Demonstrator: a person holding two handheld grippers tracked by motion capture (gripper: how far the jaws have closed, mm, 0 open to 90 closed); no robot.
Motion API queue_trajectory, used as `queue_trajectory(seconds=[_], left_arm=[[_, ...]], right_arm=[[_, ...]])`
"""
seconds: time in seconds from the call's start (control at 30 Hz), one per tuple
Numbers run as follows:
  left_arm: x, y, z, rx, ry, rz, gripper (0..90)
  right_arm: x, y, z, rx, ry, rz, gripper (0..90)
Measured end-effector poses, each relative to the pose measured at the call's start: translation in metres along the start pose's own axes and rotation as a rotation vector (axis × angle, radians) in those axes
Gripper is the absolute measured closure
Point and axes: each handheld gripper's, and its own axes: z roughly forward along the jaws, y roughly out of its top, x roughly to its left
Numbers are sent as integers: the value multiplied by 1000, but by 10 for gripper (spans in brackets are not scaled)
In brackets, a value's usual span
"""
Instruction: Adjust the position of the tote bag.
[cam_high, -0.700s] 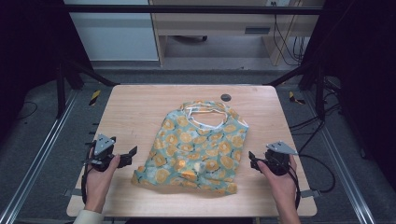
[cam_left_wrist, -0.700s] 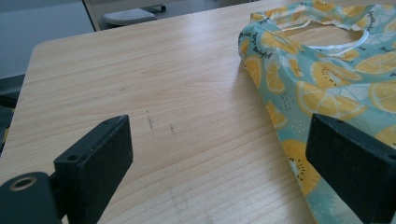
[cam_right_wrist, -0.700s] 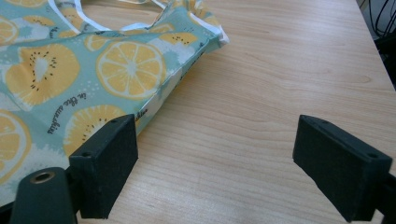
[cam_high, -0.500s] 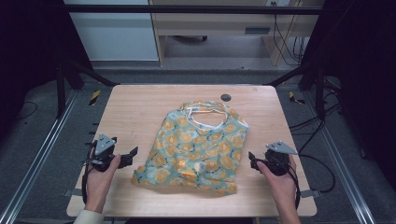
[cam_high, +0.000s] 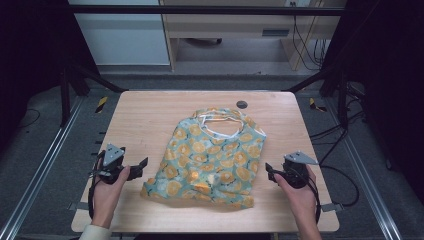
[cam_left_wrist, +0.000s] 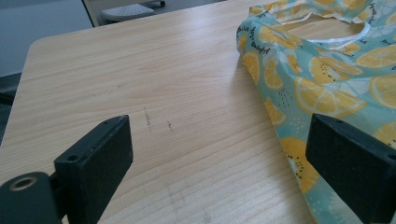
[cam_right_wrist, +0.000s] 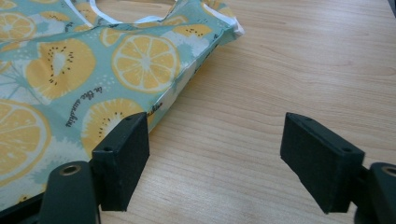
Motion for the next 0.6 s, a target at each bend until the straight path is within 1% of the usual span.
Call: queue_trajectory(seconds=[0.13, 0.17, 0.27, 0.33, 0.37, 0.47, 0.53, 0.6], left_arm=[[-1, 0, 0, -3, -1, 2, 72], [-1, 0, 0, -3, -1, 3, 71], [-1, 0, 1, 0, -1, 6, 71], [-2, 0, 1, 5, -2, 10, 71], [-3, 0, 1, 5, 0, 12, 71], [-4, 0, 0, 2, 1, 14, 71], [-5, 0, -2, -2, 3, 21, 71], [-6, 0, -3, -3, 6, 29, 71]], right_arm=[[1, 0, 0, 3, 10, -2, 272], [1, 1, 0, 4, 19, -1, 318], [1, 2, 0, 4, 26, -10, 328], [2, 4, 0, 1, 37, -4, 337], [4, 8, 1, 3, 49, -12, 335], [5, 12, 1, 1, 60, -25, 323], [6, 21, 3, 7, 81, -21, 294], [6, 32, 5, 12, 81, -38, 277]])
